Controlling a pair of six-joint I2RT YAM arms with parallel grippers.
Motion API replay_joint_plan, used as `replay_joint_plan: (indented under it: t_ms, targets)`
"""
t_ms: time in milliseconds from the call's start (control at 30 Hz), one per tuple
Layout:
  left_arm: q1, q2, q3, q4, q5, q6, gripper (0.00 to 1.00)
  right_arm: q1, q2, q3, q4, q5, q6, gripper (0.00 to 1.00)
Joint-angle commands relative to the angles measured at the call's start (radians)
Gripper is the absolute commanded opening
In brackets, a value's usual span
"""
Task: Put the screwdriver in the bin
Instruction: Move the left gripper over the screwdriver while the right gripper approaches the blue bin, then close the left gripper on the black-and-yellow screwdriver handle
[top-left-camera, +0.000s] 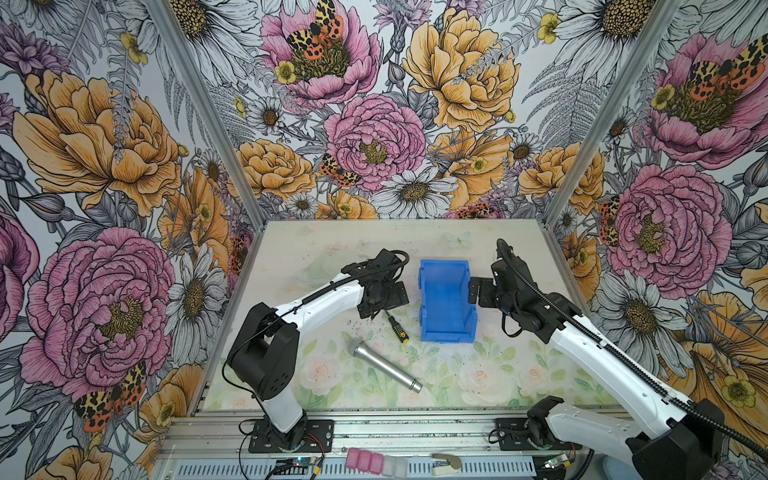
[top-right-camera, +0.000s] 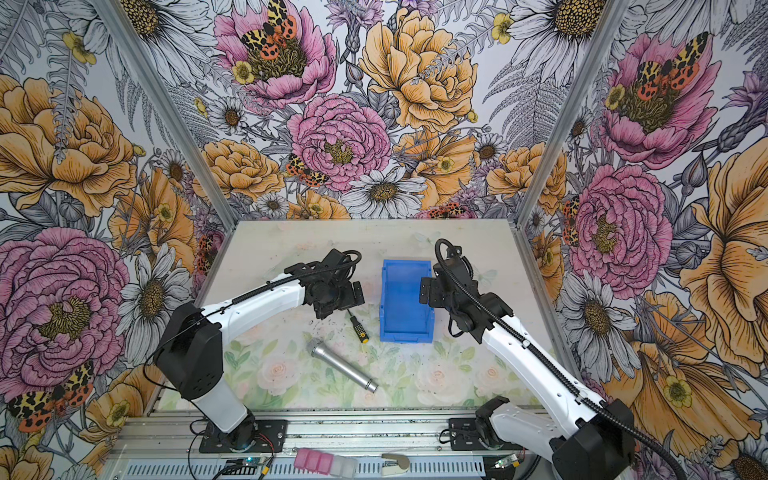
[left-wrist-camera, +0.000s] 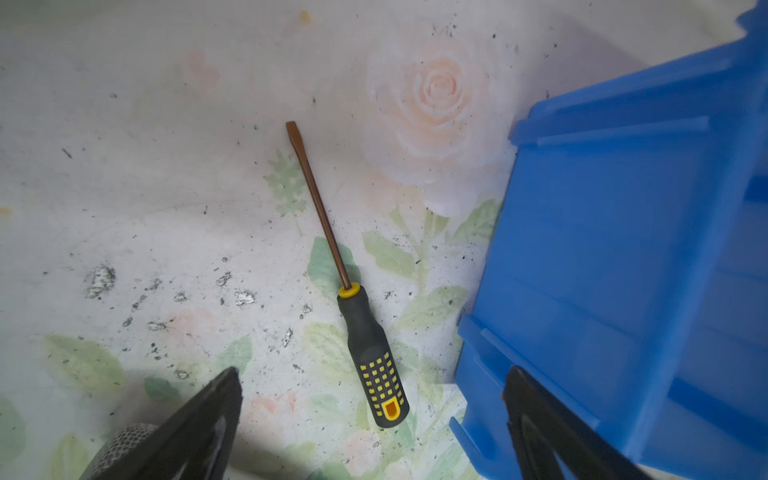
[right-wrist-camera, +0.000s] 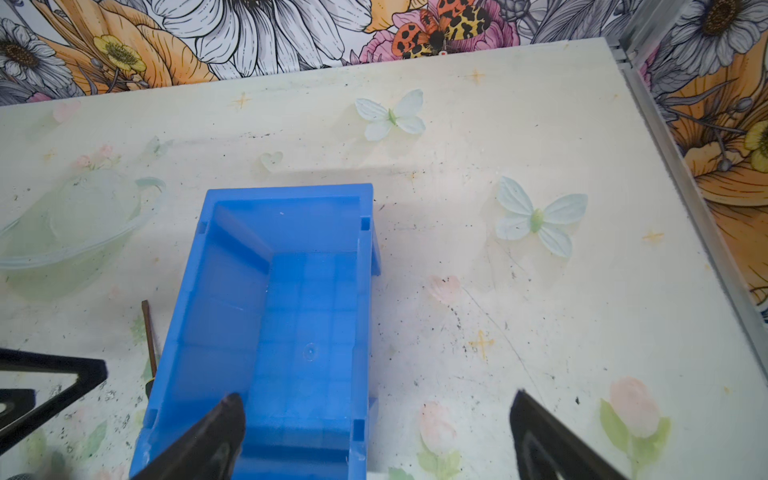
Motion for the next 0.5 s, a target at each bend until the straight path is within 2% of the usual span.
replay_joint_plan:
  t_ms: [0,100,467]
  targets:
    - [-0.028,0.041,0.039,-0.009,0.025,-0.033,0.98,0.023,0.009,0.018,-0.006,0.009,0.018,0.99]
    - [-0.052,0.079,0.047,-0.008,0.024,-0.050,0.96,0.028,0.011,0.003,0.000,0.017,0.030,1.00]
    - [-0.068,0.179,0.013,0.030,0.038,-0.080,0.75,0.023,-0.034,-0.039,0.027,0.009,-0.005,0.99]
